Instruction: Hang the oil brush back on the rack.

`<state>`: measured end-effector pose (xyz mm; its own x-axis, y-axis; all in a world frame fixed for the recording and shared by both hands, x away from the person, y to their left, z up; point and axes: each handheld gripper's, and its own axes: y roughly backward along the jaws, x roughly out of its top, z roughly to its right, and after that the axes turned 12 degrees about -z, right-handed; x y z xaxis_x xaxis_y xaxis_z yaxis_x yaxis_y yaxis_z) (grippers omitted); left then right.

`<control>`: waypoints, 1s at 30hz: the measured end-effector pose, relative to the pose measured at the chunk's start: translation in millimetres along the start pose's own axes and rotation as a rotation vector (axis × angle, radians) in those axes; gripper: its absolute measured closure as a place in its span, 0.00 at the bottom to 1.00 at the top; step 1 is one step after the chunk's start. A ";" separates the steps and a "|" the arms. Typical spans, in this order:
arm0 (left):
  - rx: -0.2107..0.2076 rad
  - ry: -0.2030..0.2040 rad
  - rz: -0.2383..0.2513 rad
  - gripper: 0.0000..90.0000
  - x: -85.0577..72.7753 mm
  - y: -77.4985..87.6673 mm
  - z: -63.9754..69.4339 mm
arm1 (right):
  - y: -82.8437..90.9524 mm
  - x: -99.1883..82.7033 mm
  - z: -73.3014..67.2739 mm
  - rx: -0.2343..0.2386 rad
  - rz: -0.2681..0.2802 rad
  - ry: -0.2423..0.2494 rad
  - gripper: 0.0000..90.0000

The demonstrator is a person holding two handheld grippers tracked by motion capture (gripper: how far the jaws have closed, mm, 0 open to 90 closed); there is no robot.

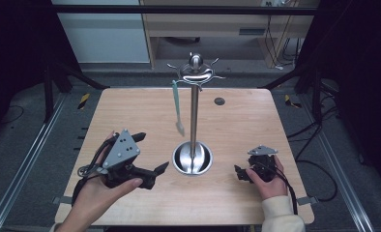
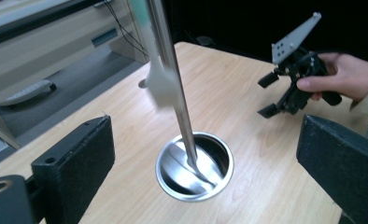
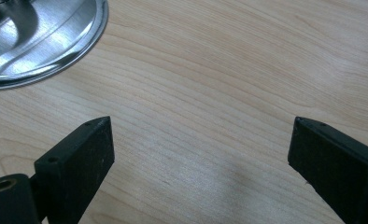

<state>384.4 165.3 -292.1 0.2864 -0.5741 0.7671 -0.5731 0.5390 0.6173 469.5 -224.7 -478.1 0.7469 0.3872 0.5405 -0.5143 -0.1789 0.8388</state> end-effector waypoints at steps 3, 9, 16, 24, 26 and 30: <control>0.000 -0.002 -0.031 0.04 -9.0 -5.0 2.3 | 0.2 -0.1 -0.1 0.000 0.001 -0.002 0.09; 0.000 0.005 -0.050 0.04 -26.6 -9.3 0.7 | 0.0 -0.4 0.1 0.002 0.001 -0.007 0.09; 0.009 0.027 -0.083 0.04 -48.7 -15.2 -5.6 | -0.6 -0.8 0.2 -0.005 0.001 -0.004 0.09; 0.020 0.062 -0.114 0.04 -72.0 -24.5 -18.2 | -0.9 -1.5 2.0 -0.007 0.000 -0.010 0.09; 0.037 0.068 -0.131 0.04 -77.0 -27.4 -22.9 | -1.2 -1.6 1.9 -0.010 -0.003 -0.006 0.09; 0.046 0.087 -0.149 0.04 -88.3 -34.0 -31.9 | -1.7 -1.7 1.6 -0.011 -0.004 -0.005 0.09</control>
<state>403.1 217.3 -375.3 0.4354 -0.5887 0.6811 -0.5531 0.4220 0.7184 469.7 -226.5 -480.3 0.7510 0.3838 0.5373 -0.5155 -0.1676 0.8403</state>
